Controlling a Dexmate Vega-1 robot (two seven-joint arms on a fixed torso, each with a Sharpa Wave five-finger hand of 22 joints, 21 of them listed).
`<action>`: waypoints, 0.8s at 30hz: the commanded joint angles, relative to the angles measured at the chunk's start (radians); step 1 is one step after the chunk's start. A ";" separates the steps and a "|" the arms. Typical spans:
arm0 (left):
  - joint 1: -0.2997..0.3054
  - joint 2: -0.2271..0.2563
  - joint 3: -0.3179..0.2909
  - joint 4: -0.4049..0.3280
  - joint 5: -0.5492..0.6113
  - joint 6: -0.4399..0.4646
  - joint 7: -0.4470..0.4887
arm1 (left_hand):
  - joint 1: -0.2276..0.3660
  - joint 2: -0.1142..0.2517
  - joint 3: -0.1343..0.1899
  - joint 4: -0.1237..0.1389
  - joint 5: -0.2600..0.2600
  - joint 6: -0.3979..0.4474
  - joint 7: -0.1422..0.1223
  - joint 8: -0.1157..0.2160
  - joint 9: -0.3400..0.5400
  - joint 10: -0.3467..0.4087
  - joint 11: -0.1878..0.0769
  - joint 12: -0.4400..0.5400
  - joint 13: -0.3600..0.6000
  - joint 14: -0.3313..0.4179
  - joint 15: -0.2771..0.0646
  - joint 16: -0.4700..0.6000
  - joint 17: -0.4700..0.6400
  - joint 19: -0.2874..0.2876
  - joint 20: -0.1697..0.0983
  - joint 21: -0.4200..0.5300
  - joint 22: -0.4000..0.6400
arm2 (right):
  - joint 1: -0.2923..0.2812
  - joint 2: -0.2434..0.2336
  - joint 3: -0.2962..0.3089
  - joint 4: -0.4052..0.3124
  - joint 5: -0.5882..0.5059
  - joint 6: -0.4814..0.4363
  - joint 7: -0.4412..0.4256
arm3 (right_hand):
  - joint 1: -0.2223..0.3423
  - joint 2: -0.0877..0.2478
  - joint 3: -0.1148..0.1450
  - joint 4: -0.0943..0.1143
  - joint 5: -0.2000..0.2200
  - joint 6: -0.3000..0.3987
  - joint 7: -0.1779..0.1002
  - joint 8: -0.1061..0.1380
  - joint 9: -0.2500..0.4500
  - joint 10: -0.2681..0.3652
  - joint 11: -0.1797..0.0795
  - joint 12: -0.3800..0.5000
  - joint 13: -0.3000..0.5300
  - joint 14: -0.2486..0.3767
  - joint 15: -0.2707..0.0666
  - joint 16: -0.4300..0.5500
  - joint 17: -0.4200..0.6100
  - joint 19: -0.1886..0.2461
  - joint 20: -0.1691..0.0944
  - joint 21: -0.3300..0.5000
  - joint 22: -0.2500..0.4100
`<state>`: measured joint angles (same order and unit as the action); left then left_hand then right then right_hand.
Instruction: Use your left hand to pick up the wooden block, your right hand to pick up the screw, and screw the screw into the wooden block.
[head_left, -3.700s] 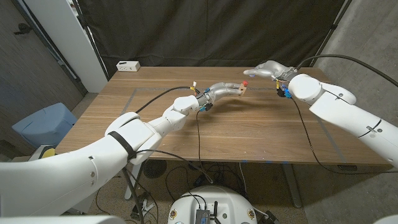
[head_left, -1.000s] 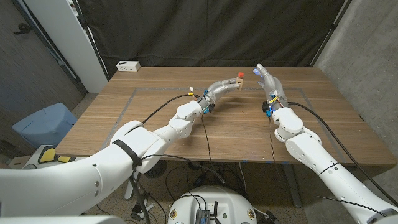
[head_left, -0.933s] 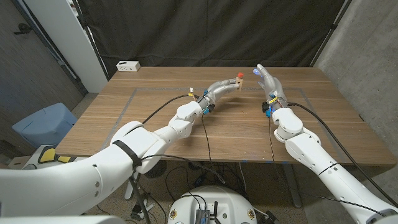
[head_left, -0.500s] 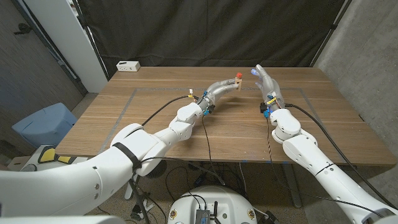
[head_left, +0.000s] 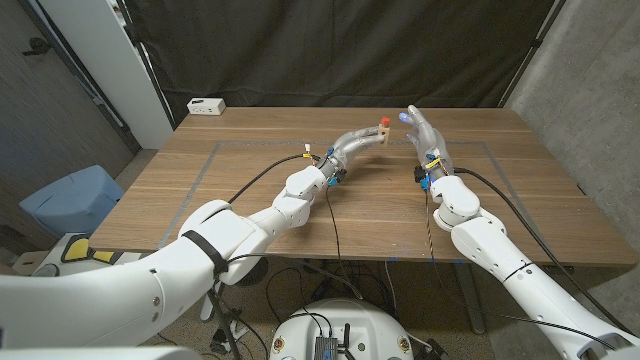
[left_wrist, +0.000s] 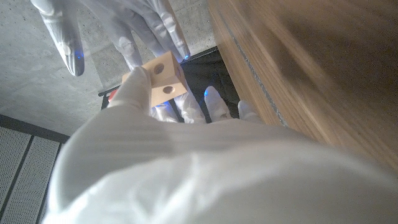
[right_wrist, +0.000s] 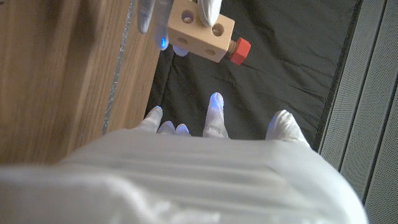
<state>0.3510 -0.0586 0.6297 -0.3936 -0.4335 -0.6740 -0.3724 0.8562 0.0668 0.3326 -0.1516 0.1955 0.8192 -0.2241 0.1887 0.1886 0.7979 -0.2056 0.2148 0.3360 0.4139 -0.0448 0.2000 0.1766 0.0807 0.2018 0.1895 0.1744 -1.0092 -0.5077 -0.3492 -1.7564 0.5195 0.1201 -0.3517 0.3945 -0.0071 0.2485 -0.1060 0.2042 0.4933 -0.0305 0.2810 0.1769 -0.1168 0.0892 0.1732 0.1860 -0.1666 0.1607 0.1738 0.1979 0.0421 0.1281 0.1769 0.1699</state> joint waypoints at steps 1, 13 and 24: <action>0.013 0.000 0.005 -0.015 0.004 -0.015 -0.004 | -0.007 0.002 0.003 0.001 0.004 0.018 0.000 0.008 0.004 -0.001 -0.001 0.002 0.003 -0.005 -0.028 0.001 0.003 -0.006 0.002 0.006 0.004 | -0.007 0.003 -0.009 -0.004 0.006 -0.001 -0.001 | -0.006 0.006 0.004 -0.001 0.006 0.003 -0.001 -0.003 0.000 -0.014 0.001 -0.001 -0.001 -0.035 -0.002 0.002 0.003 -0.009 0.002 0.005 0.002; 0.034 0.015 0.011 -0.053 0.008 -0.023 -0.001 | -0.007 0.003 0.004 0.001 0.004 0.018 0.000 0.008 0.004 0.001 -0.001 0.003 0.003 -0.005 -0.028 0.001 0.004 -0.006 0.002 0.006 0.004 | -0.019 -0.005 -0.010 -0.023 0.003 0.000 -0.002 | -0.012 0.014 0.005 0.000 0.006 0.033 -0.001 -0.005 -0.001 -0.019 -0.003 0.005 -0.003 -0.043 -0.004 0.009 0.002 -0.013 0.002 0.007 0.002; 0.070 0.043 0.018 -0.133 0.011 -0.009 0.019 | -0.007 0.002 0.004 0.000 0.005 0.019 0.000 0.008 0.004 0.004 -0.001 0.004 0.004 -0.004 -0.028 0.001 0.003 -0.005 0.001 0.007 0.004 | -0.040 -0.011 -0.009 -0.057 -0.005 -0.007 -0.019 | -0.015 0.018 0.006 -0.001 0.006 0.059 0.002 -0.005 -0.001 -0.010 0.001 0.011 -0.004 -0.040 -0.004 0.014 0.002 -0.007 0.000 0.011 0.002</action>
<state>0.3917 -0.0381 0.6417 -0.4640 -0.4260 -0.6941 -0.3693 0.8573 0.0657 0.3335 -0.1530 0.1953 0.8193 -0.2242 0.1887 0.1882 0.7979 -0.2055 0.2145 0.3367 0.4139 -0.0448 0.2000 0.1767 0.0807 0.2018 0.1895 0.1743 -1.0324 -0.5129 -0.3578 -1.7853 0.5231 0.1201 -0.3570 0.3819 0.0056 0.2485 -0.1061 0.2042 0.5415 -0.0287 0.2771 0.1770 -0.1291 0.0876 0.1778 0.1813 -0.1664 0.1607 0.1818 0.1977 0.0374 0.1305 0.1818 0.1698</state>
